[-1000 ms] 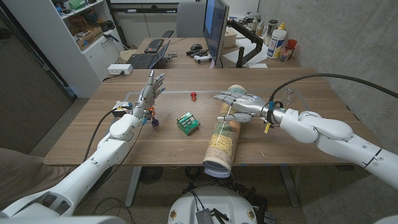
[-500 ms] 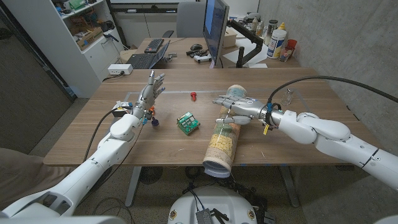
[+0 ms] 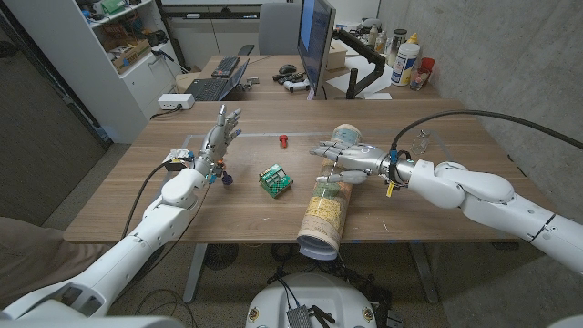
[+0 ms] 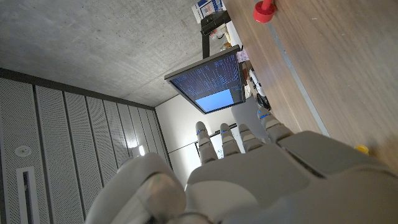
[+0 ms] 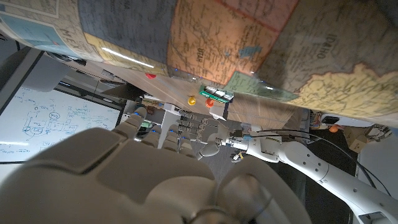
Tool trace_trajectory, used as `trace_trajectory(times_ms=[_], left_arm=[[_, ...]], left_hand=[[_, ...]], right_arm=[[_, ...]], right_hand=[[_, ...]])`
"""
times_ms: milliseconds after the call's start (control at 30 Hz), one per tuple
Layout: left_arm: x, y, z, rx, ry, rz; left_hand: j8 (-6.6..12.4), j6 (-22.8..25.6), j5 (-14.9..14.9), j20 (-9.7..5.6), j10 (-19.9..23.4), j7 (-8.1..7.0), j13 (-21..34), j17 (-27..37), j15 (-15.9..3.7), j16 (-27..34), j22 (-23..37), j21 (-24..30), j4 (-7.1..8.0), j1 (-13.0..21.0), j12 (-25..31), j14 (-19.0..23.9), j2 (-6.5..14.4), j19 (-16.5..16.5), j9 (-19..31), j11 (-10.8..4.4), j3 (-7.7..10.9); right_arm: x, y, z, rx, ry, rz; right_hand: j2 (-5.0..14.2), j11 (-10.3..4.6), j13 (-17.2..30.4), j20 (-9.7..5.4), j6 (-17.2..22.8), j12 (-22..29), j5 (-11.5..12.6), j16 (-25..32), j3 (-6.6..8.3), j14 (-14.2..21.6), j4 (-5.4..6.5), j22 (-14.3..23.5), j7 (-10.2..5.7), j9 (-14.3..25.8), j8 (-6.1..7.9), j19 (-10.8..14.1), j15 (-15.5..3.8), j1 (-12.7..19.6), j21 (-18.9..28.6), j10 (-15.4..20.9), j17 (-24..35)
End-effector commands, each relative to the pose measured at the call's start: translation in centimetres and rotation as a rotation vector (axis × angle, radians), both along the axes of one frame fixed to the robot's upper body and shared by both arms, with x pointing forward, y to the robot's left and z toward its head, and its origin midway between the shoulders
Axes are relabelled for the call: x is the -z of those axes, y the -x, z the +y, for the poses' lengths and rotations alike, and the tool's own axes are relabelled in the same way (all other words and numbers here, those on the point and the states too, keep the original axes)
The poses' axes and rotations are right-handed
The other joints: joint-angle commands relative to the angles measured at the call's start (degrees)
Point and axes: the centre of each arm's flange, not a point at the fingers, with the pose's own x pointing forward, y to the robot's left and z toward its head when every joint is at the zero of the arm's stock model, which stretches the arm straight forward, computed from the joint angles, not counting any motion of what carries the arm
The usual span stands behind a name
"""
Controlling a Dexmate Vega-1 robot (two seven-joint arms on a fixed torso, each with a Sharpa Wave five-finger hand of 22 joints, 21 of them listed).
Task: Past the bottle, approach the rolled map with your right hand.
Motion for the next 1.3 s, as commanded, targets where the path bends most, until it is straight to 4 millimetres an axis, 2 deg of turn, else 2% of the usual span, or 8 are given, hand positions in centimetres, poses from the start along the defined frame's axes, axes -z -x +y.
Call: trace_trajectory(times_ms=[33, 467, 1100, 1200, 1300], left_arm=[[0.4, 0.3, 0.2, -0.011, 0.006, 0.006], [0.6, 0.3, 0.0, -0.011, 0.003, 0.009], [0.9, 0.2, -0.2, -0.012, 0.01, 0.011], [0.9, 0.2, -0.2, -0.013, 0.016, 0.009], [1.0, 0.2, -0.1, -0.013, 0.017, 0.012]], left_hand=[[-0.09, 0.63, -0.02, 0.45, 0.05, -0.11, 0.11, 0.13, 0.15, 0.19, 0.16, 0.08, 0.03, 0.24, 0.06, -0.08, -0.42, -0.08, 0.34, -0.03, -0.25], [-0.27, 0.25, -0.06, 0.51, -0.01, 0.25, 0.11, 0.12, 0.2, 0.12, 0.15, 0.06, -0.06, 0.29, 0.02, -0.22, -0.73, -0.1, 0.34, 0.1, -0.33], [-0.79, -1.36, -0.1, 0.61, -0.25, 0.4, 0.12, 0.12, 0.34, 0.14, 0.15, 0.04, -0.22, 0.39, -0.07, -0.2, -1.31, -0.13, 0.35, 0.38, -0.46], [-0.75, -1.46, -0.11, -0.45, -0.22, 0.55, 0.12, 0.12, -0.05, 0.11, 0.14, 0.06, -0.24, 0.39, -0.06, -0.27, -1.43, -0.06, 0.36, 0.51, -0.47], [-0.79, -1.63, -0.11, -0.66, -0.13, 0.63, 0.12, 0.12, -0.15, 0.13, 0.14, 0.07, -0.24, 0.39, -0.02, -0.22, -1.47, -0.01, 0.36, 0.49, -0.47]], right_arm=[[0.1, -0.1, 0.2, -0.019, 0.021, 0.005], [0.8, -0.3, 0.3, -0.025, 0.042, 0.003], [1.4, -0.9, 0.4, -0.022, 0.045, 0.024], [1.4, -1.0, 0.4, -0.021, 0.049, 0.025], [1.4, -1.0, 0.5, -0.018, 0.05, 0.027]], right_hand=[[-0.56, -0.06, 0.25, -0.32, -1.97, -0.38, 0.41, -0.09, -0.47, -0.68, 0.14, 0.15, -0.14, 0.22, -0.56, -0.22, -0.45, -0.12, 0.09, -0.95, 0.1], [-0.54, -0.09, 0.25, -0.58, -1.47, -0.41, 0.61, -0.16, -0.48, -1.07, 0.29, 0.14, -0.1, 0.23, -0.24, -0.55, -0.6, -0.04, 0.01, -1.24, 0.08], [-0.15, 0.09, 0.25, -0.69, -2.74, -0.45, 0.97, -0.07, -0.34, -1.34, 0.57, 0.15, 0.22, 0.25, -0.54, -0.68, -0.57, 0.1, 0.07, -1.72, 0.04], [-0.06, 0.07, 0.25, -0.7, -2.98, -0.43, 1.03, -0.03, -0.3, -1.29, 0.61, 0.15, 0.33, 0.25, -0.58, -0.7, -0.56, 0.13, 0.08, -1.74, 0.04], [0.03, 0.14, 0.25, -0.74, -3.06, -0.43, 1.08, -0.02, -0.27, -1.29, 0.65, 0.15, 0.4, 0.25, -0.58, -0.7, -0.61, 0.15, 0.09, -1.78, 0.04]])
